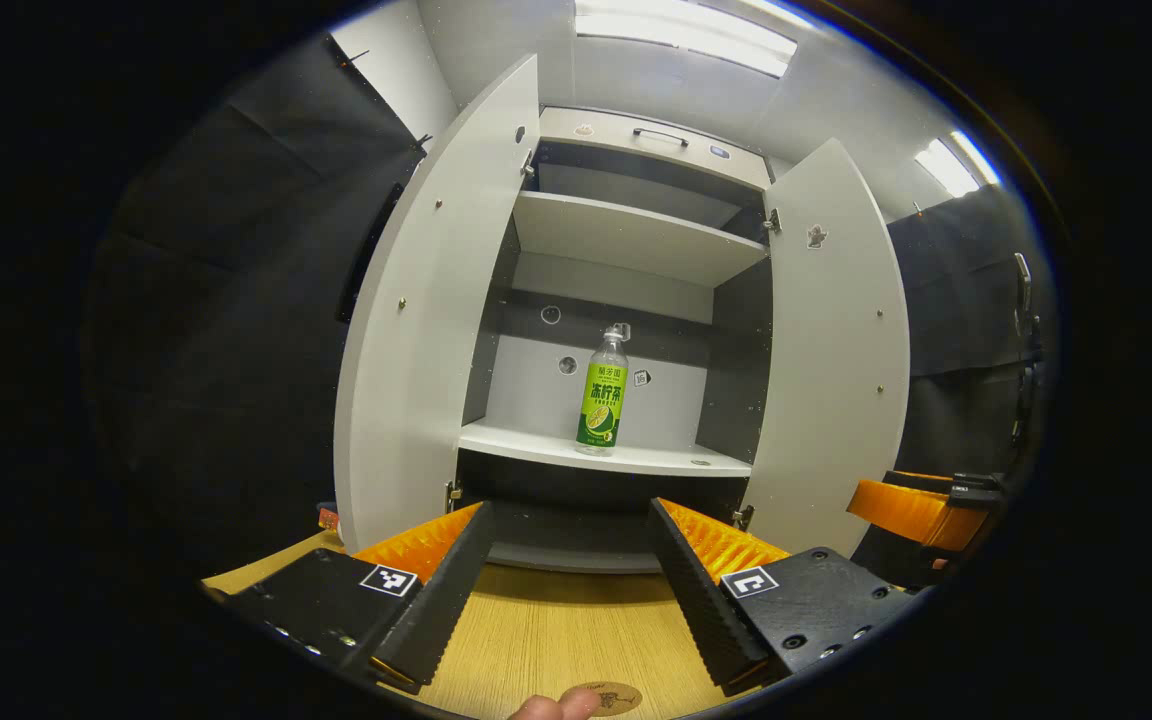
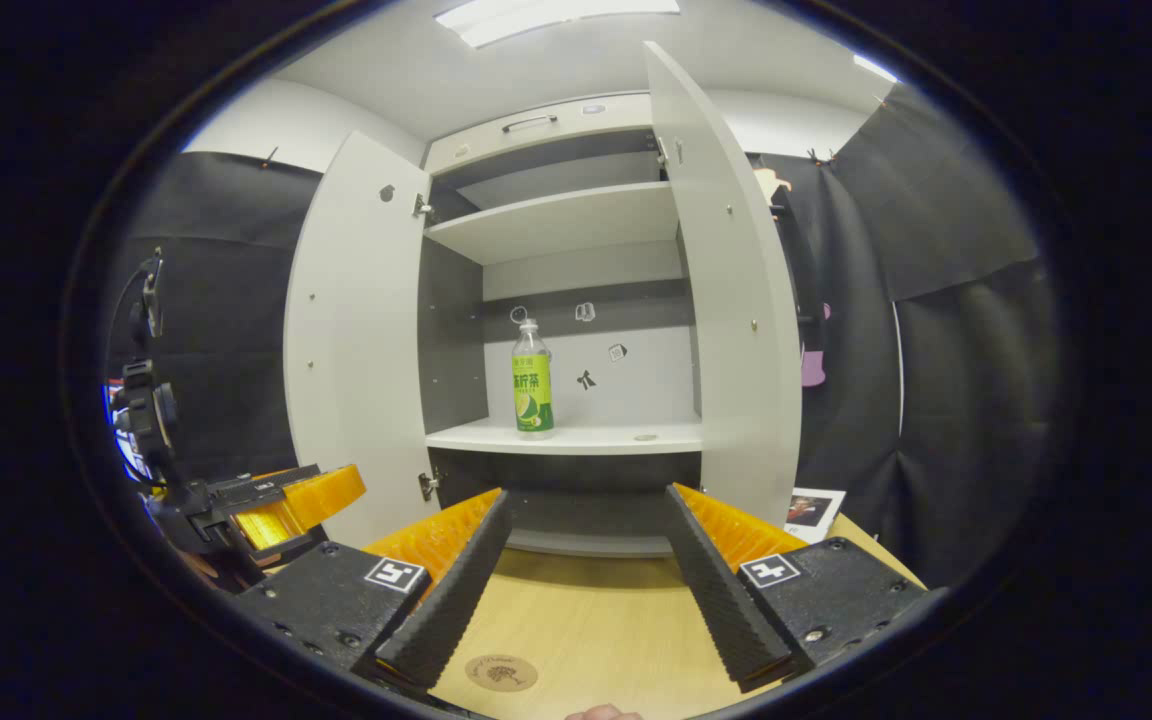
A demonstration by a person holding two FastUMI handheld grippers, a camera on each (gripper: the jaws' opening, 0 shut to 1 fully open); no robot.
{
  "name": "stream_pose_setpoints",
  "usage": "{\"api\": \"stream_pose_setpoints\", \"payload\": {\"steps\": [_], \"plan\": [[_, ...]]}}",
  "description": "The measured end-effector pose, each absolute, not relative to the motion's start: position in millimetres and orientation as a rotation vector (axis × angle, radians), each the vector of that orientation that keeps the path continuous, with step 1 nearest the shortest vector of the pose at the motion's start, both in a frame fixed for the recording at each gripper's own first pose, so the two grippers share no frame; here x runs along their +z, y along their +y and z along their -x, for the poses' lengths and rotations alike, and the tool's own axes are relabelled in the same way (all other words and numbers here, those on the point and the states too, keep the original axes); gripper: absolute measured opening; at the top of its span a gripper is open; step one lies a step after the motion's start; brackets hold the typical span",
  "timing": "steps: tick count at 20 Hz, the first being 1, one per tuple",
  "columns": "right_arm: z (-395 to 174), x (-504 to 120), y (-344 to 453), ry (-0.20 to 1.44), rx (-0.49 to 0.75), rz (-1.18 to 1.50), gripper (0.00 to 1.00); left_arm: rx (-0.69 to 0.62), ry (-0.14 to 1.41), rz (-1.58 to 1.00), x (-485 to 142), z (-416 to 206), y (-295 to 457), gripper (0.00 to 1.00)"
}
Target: Grasp the bottle in the cabinet with the left hand and place it on the coaster, then close the right door with the right hand and the left door with the left hand.
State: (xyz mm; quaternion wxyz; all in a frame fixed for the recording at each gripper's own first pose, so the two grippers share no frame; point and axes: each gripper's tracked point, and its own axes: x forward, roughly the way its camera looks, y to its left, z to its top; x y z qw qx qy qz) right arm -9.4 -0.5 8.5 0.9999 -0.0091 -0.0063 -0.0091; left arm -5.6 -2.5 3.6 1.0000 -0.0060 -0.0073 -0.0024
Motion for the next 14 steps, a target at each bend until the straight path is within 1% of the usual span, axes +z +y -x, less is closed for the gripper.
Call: {"api": "stream_pose_setpoints", "payload": {"steps": [10, 14], "plan": [[12, 1, -7, 0.007, -0.038, -0.005, 0.99, -0.003, -0.009, 0.005, 4, 5, -1, 0.94], [14, 0, -8, 0.016, -0.045, 0.002, 1.00, -0.023, 0.019, 0.029, 4, -8, -8, 0.94]]}}
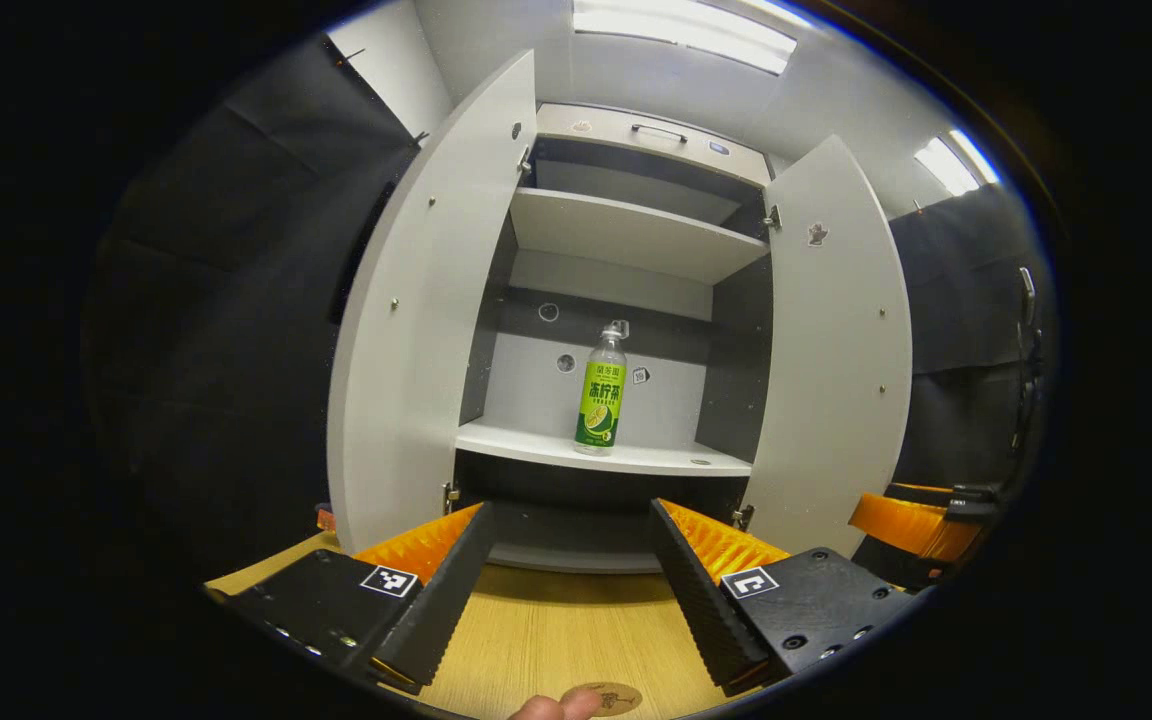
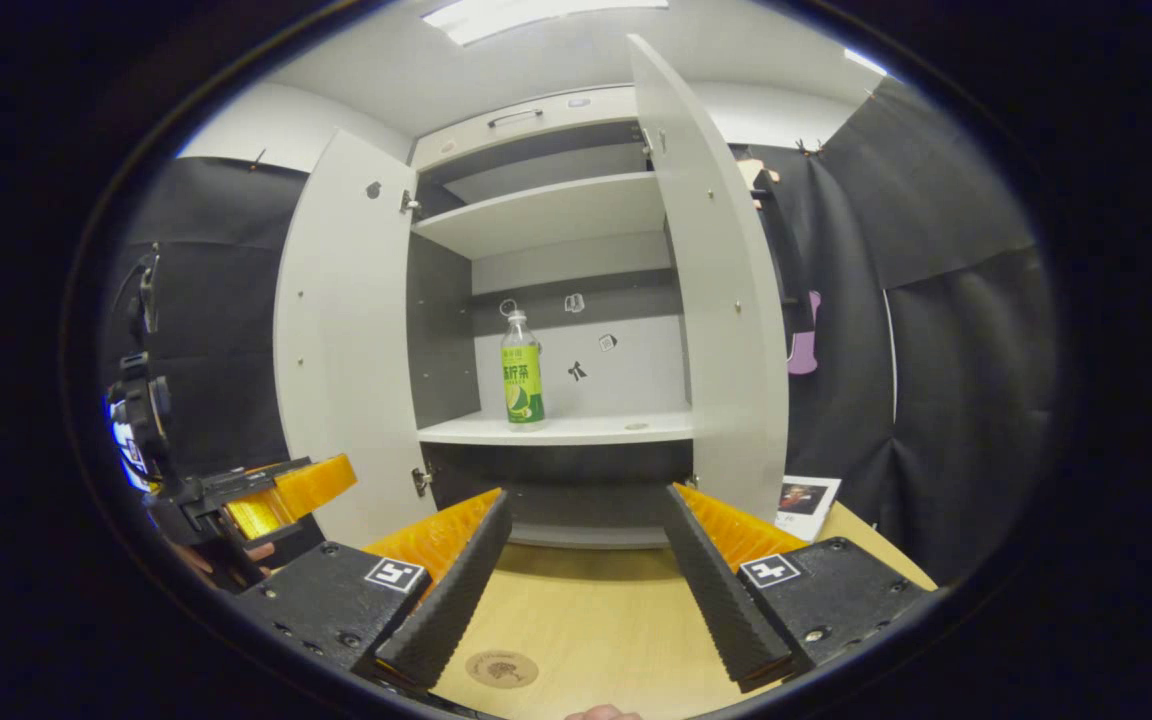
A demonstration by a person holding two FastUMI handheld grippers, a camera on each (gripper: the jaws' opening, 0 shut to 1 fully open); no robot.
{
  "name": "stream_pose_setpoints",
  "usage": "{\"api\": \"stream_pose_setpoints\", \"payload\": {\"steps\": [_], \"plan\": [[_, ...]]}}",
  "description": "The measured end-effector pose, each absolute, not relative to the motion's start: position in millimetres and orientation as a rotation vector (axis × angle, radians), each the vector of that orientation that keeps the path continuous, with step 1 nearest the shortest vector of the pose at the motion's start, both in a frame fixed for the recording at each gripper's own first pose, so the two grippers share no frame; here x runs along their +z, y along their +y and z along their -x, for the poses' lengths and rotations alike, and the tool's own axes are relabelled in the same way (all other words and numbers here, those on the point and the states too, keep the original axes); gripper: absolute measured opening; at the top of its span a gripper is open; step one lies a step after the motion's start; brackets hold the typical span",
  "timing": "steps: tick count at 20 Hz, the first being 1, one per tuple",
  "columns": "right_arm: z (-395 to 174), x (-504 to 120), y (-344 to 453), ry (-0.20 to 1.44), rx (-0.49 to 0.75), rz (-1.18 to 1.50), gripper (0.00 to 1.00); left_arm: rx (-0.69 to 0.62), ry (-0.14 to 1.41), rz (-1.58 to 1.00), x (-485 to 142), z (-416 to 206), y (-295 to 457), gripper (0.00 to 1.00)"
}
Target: Grasp the bottle in the cabinet with the left hand and place it on the coaster, then close the right door with the right hand and the left door with the left hand.
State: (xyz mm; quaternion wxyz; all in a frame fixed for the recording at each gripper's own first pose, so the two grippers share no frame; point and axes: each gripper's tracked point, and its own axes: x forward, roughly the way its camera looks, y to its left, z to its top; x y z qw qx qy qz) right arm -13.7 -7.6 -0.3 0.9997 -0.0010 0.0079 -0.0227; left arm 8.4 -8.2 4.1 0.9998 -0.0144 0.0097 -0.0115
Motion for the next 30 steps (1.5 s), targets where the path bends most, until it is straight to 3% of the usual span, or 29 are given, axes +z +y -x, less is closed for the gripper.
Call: {"api": "stream_pose_setpoints", "payload": {"steps": [4, 5, 6, 8, 12, 14, 15, 23, 30], "plan": [[19, 1, -11, 0.012, -0.061, 0.018, 1.00, -0.085, 0.012, 0.062, 17, -44, -20, 0.94], [21, 2, -12, 0.015, -0.064, 0.020, 1.00, -0.106, 0.002, 0.072, 22, -56, -24, 0.99], [23, 3, -13, 0.014, -0.068, 0.023, 1.00, -0.124, -0.009, 0.079, 29, -68, -27, 0.94], [27, 5, -17, 0.009, -0.081, 0.028, 0.96, -0.162, -0.025, 0.079, 46, -95, -33, 0.94], [34, 9, -26, -0.006, -0.123, 0.031, 1.00, -0.249, -0.038, 0.090, 73, -151, -53, 0.94], [36, 9, -30, -0.005, -0.143, 0.022, 1.00, -0.237, -0.042, 0.058, 79, -182, -51, 0.99], [37, 9, -32, -0.003, -0.154, 0.019, 1.00, -0.223, -0.042, 0.051, 80, -197, -50, 0.94], [36, 3, -35, 0.000, -0.181, 0.001, 1.00, -0.137, -0.072, -0.068, 74, -307, -35, 0.94], [37, -4, -48, 0.016, -0.226, -0.030, 0.99, -0.154, -0.050, -0.139, 57, -339, -49, 0.94]]}}
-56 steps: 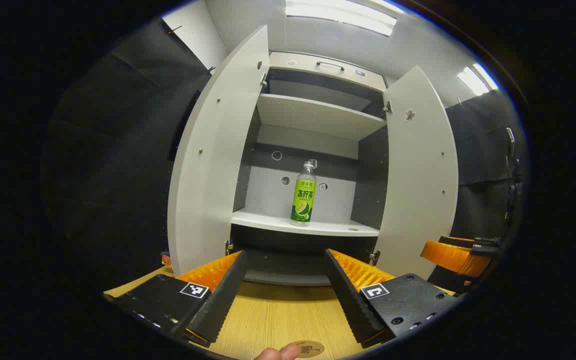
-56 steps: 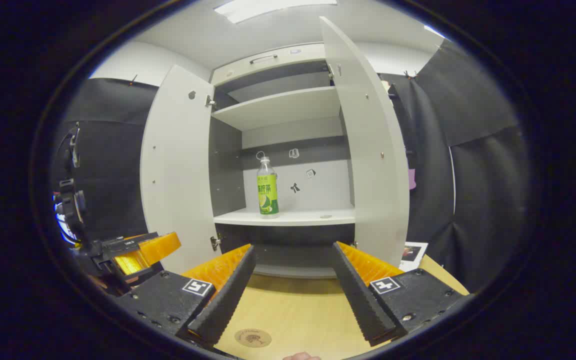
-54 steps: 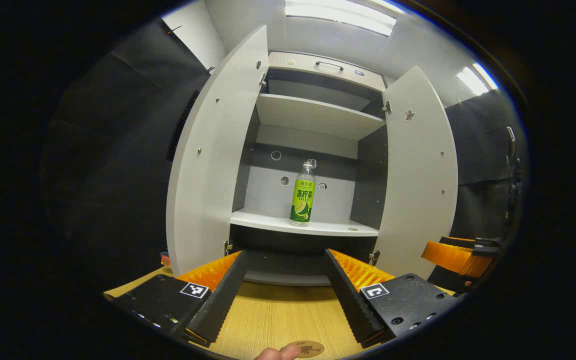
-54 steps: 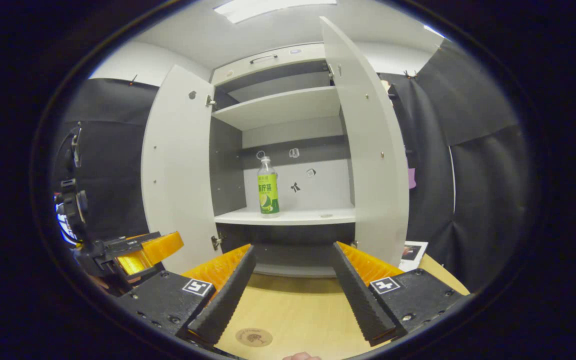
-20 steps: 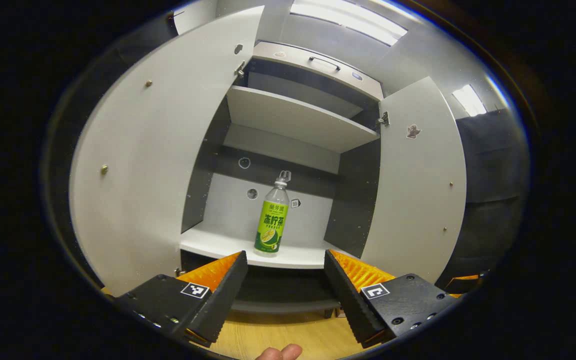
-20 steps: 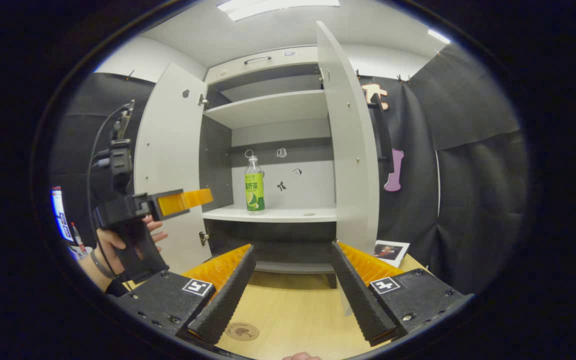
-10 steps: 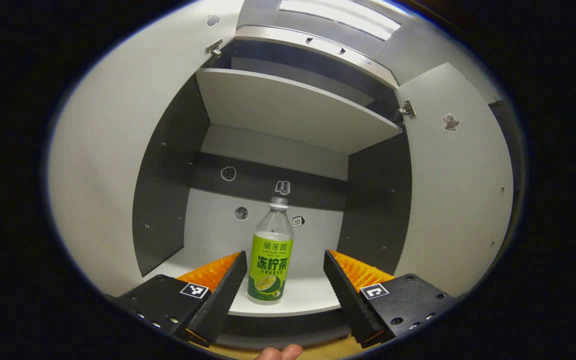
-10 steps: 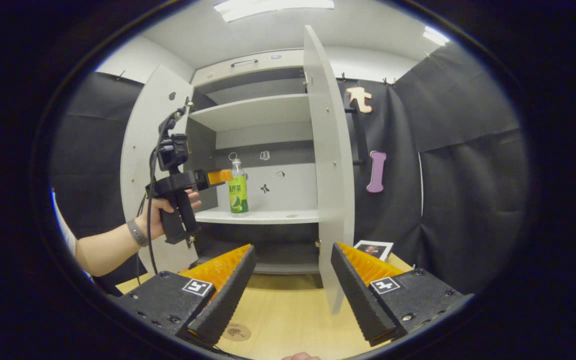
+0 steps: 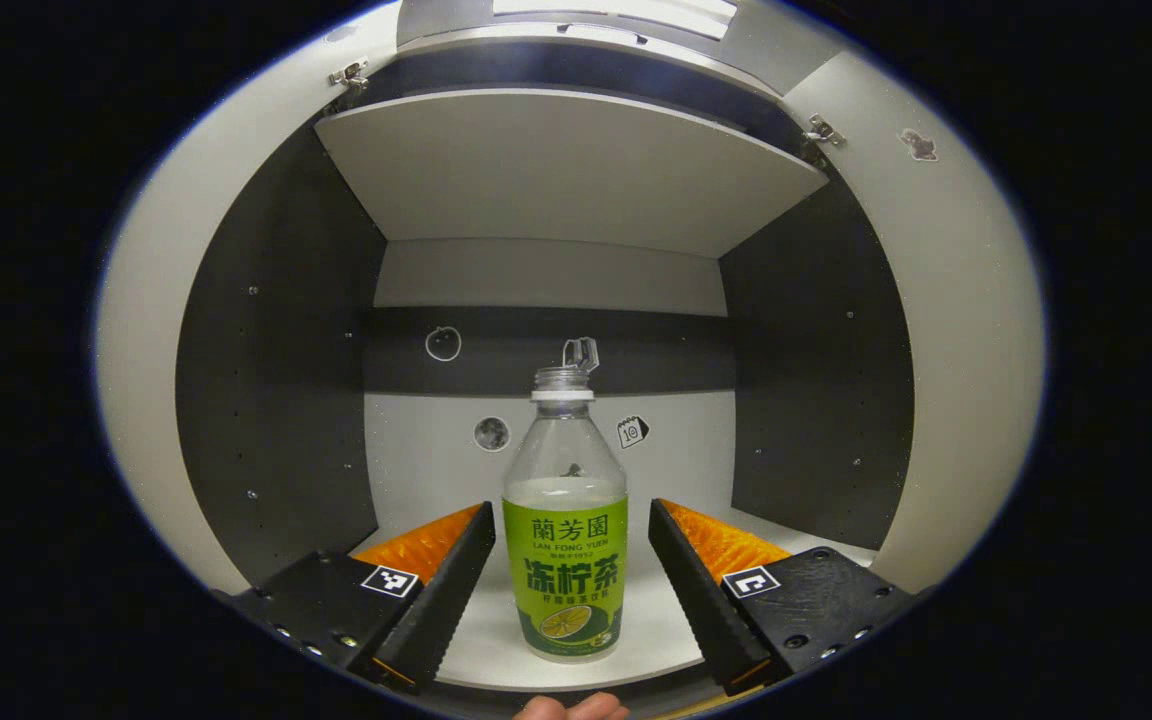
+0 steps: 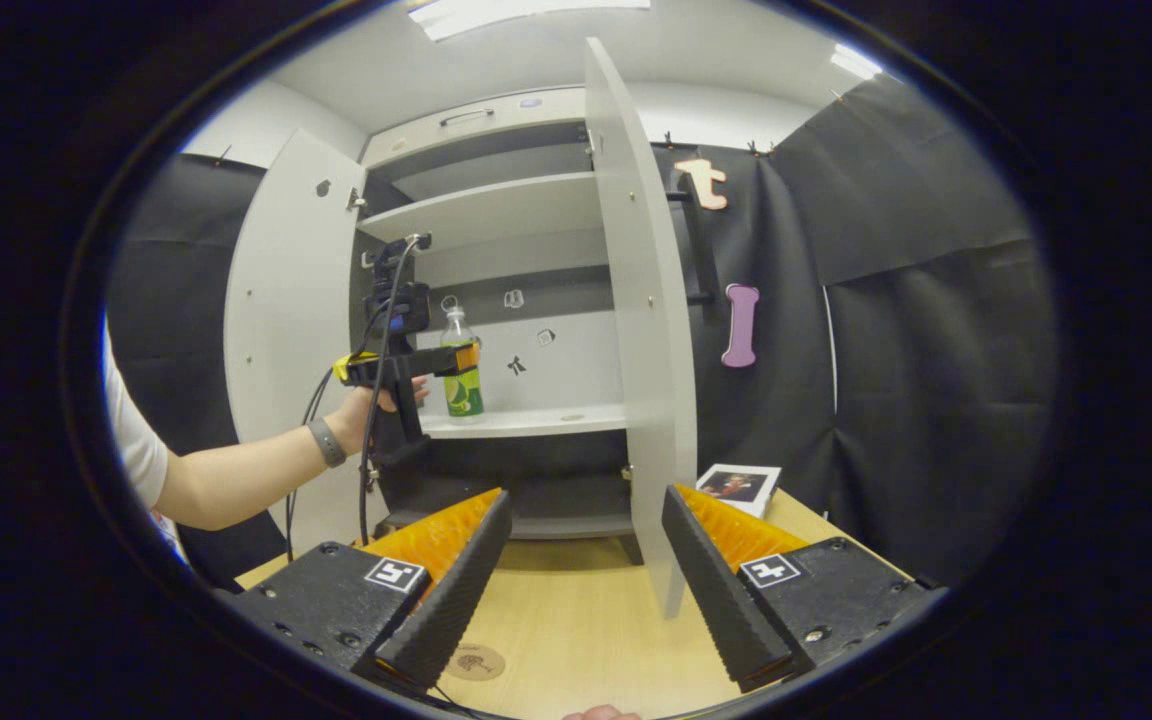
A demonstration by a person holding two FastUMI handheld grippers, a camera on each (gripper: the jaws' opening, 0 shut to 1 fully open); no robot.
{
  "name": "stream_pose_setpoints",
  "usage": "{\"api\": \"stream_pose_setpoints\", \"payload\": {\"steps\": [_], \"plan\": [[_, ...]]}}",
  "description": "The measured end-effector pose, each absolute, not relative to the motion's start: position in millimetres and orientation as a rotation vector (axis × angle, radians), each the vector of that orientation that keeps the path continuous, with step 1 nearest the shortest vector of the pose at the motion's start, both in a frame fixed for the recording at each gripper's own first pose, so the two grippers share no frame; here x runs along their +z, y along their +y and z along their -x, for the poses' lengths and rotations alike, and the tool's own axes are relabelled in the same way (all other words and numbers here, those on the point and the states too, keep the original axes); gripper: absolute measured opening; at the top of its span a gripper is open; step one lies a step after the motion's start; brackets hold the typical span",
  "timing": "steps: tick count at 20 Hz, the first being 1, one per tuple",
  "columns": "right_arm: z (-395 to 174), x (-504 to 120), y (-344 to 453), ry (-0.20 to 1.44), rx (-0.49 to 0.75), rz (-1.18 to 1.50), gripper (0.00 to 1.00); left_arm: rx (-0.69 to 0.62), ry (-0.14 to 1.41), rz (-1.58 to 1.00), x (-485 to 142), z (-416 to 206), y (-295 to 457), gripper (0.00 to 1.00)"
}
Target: Grasp the bottle in the cabinet with the left hand and place it on the coaster, then close the right door with the right hand and the left door with the left hand.
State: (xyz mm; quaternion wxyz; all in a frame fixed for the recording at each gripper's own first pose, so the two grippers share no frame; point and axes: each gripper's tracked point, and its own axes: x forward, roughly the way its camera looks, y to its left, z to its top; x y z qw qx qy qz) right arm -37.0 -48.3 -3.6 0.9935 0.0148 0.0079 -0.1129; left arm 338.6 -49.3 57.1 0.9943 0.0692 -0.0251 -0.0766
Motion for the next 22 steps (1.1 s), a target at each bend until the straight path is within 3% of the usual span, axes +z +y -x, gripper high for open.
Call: {"api": "stream_pose_setpoints", "payload": {"steps": [3, 4, 7, 8, 14, 15, 16, 18, 19, 21, 22], "plan": [[38, -4, -50, 0.016, -0.235, -0.034, 1.00, -0.121, -0.060, -0.145, 57, -343, -44, 0.92], [40, -4, -51, 0.015, -0.236, -0.034, 0.99, -0.114, -0.061, -0.145, 57, -344, -42, 0.82], [43, -4, -50, 0.013, -0.235, -0.037, 0.99, -0.103, -0.044, -0.142, 58, -341, -37, 0.76], [44, -5, -50, 0.011, -0.234, -0.040, 0.99, -0.107, -0.035, -0.138, 59, -338, -37, 0.70], [44, 0, -38, 0.016, -0.187, -0.022, 0.99, -0.163, -0.052, -0.123, 72, -277, -51, 0.71], [44, 3, -35, 0.013, -0.178, -0.013, 0.96, -0.164, -0.056, -0.119, 73, -264, -52, 0.71], [43, 5, -34, 0.009, -0.167, -0.005, 0.99, -0.175, -0.055, -0.115, 70, -251, -55, 0.71], [41, 13, -31, 0.000, -0.148, 0.009, 0.96, -0.192, -0.053, -0.103, 63, -224, -60, 0.74], [39, 17, -29, -0.003, -0.141, 0.018, 0.99, -0.193, -0.051, -0.100, 59, -212, -59, 0.71], [35, 25, -27, -0.016, -0.125, 0.033, 0.96, -0.207, -0.043, -0.094, 48, -189, -60, 0.71], [34, 30, -24, -0.025, -0.112, 0.040, 0.99, -0.223, -0.037, -0.086, 38, -175, -62, 0.71]]}}
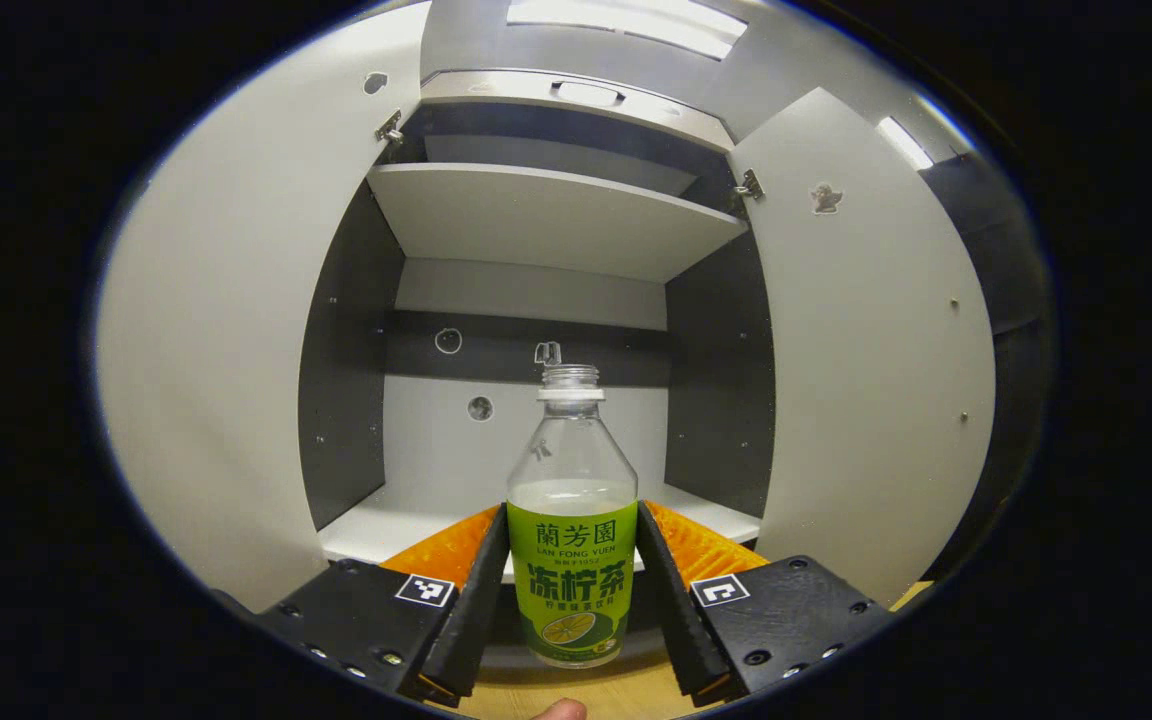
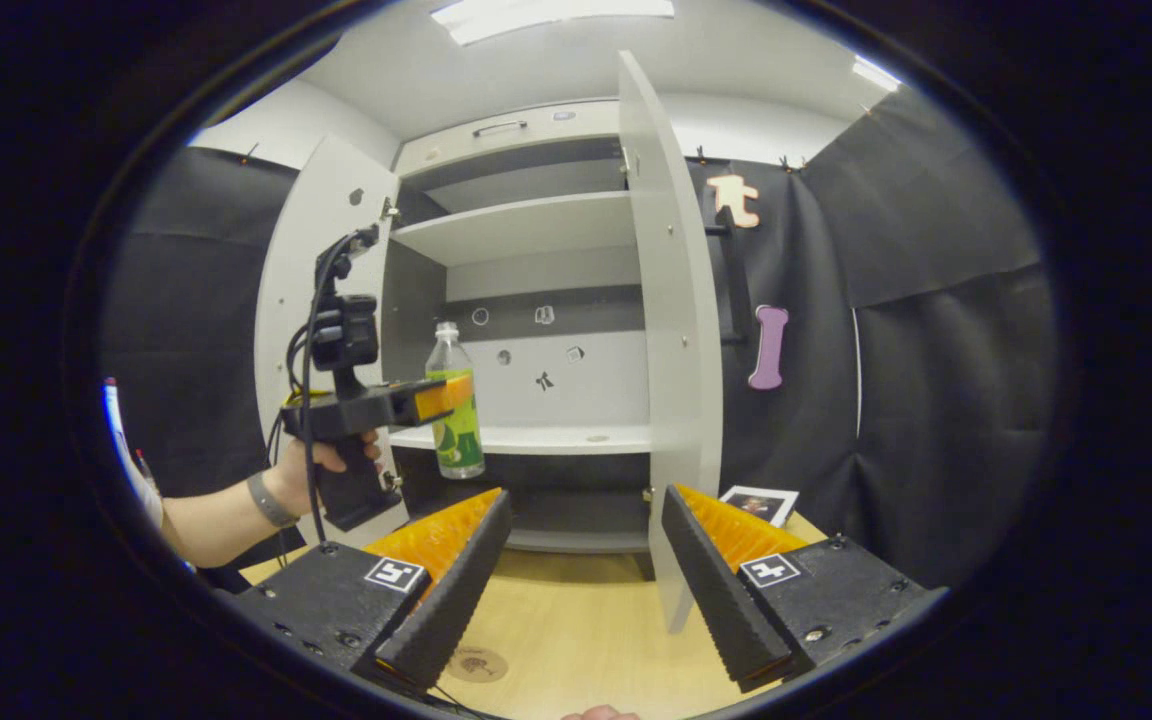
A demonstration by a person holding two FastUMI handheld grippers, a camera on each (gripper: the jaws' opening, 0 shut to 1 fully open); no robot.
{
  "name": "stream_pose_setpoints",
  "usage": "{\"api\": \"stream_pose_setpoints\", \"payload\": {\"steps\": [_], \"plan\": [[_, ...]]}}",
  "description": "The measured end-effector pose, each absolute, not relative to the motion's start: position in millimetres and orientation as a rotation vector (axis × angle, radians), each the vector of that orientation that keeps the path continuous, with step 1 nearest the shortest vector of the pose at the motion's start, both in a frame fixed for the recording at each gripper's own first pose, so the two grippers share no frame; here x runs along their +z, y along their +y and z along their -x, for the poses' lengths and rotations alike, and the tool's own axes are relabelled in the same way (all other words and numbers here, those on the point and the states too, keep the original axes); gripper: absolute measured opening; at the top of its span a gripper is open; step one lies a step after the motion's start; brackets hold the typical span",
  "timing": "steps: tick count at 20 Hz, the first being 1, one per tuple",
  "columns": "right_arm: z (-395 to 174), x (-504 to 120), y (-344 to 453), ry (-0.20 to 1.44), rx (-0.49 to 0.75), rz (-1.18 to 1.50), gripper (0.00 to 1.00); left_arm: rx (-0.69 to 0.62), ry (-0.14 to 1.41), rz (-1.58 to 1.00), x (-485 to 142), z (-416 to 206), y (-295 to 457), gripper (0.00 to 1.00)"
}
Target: Grasp the bottle in the cabinet with the left hand and place it on the coaster, then close the right door with the right hand and the left door with the left hand.
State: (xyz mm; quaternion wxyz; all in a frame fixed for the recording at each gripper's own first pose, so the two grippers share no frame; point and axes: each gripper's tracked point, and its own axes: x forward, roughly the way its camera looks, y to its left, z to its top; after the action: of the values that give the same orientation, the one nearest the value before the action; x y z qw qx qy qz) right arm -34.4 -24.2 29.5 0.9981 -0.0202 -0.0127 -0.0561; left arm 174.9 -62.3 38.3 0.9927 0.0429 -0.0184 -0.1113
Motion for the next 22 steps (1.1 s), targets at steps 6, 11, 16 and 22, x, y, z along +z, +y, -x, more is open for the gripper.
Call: {"api": "stream_pose_setpoints", "payload": {"steps": [6, 11, 16, 22], "plan": [[25, 52, -22, -0.043, -0.074, 0.062, 0.99, -0.218, -0.034, -0.123, -31, -100, -57, 0.71], [16, 60, -21, -0.039, -0.073, 0.065, 1.00, -0.174, 0.004, -0.176, -104, -53, -49, 0.71], [11, 52, -10, -0.011, -0.057, 0.056, 1.00, -0.252, 0.124, -0.156, -180, -18, -65, 0.71], [10, 39, -4, 0.052, -0.059, 0.083, 1.00, -0.183, 0.119, -0.137, -216, -8, -62, 0.72]]}}
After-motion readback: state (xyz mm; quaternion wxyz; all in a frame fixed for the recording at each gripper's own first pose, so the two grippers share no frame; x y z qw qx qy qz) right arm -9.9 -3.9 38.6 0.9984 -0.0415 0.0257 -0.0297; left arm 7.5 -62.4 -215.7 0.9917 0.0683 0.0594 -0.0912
